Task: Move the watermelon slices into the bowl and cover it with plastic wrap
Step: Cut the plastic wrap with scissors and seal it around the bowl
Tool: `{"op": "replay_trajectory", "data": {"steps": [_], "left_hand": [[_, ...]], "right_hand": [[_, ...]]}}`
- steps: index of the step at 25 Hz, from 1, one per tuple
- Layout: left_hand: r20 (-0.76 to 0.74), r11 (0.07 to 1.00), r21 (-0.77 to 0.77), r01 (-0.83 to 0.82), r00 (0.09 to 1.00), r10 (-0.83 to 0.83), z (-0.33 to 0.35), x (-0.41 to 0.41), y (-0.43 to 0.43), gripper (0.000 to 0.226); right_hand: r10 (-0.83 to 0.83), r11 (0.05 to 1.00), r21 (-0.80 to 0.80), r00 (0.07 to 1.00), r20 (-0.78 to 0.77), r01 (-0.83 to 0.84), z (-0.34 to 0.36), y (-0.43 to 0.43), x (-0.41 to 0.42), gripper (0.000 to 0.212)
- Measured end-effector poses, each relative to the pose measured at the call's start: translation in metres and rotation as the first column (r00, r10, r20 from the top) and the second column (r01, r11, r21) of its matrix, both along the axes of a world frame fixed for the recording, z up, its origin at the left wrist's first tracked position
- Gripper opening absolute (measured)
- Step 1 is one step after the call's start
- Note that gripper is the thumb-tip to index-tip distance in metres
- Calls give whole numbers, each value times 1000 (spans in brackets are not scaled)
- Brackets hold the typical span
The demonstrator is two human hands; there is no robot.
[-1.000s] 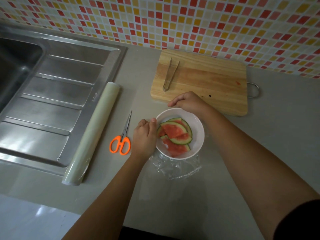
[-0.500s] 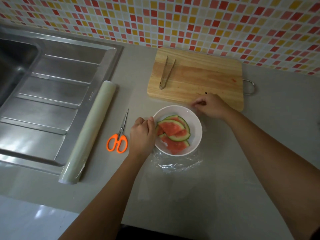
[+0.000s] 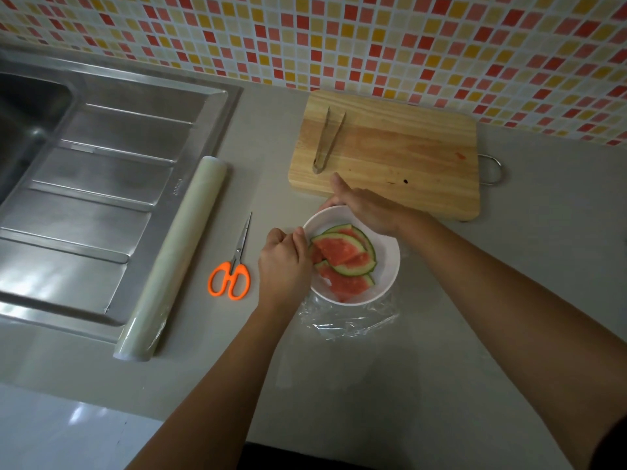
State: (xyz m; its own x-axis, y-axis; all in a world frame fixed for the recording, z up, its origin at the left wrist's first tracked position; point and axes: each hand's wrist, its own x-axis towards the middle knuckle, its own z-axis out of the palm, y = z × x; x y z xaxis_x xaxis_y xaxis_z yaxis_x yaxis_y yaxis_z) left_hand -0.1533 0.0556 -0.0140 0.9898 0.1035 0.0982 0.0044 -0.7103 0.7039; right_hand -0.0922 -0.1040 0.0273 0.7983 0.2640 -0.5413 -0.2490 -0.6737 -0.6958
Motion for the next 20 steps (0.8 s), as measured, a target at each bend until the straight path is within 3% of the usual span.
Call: {"op": "replay_trajectory", "data": {"steps": [4, 8, 12, 16, 20], "left_hand": [[15, 1000, 22, -13, 1000, 13, 1, 0, -5, 37], [40, 999, 43, -30, 999, 29, 0, 0, -8, 36], [49, 999, 36, -30, 998, 28, 0, -1, -9, 37], [53, 998, 59, 0, 999, -3, 1, -1, -11, 36], [33, 998, 68, 16, 999, -18, 0, -2, -11, 38]], "right_hand": [[-76, 993, -87, 994, 79, 82, -13, -11, -10, 118], [-120, 993, 3, 976, 182, 122, -24, -21, -23, 95], [-55, 998, 20, 948, 312, 51, -29, -33, -40, 84], [27, 985, -167, 920, 391, 42, -28, -46, -54, 79], [212, 880, -474, 860, 464, 39, -20, -50, -68, 113]]}}
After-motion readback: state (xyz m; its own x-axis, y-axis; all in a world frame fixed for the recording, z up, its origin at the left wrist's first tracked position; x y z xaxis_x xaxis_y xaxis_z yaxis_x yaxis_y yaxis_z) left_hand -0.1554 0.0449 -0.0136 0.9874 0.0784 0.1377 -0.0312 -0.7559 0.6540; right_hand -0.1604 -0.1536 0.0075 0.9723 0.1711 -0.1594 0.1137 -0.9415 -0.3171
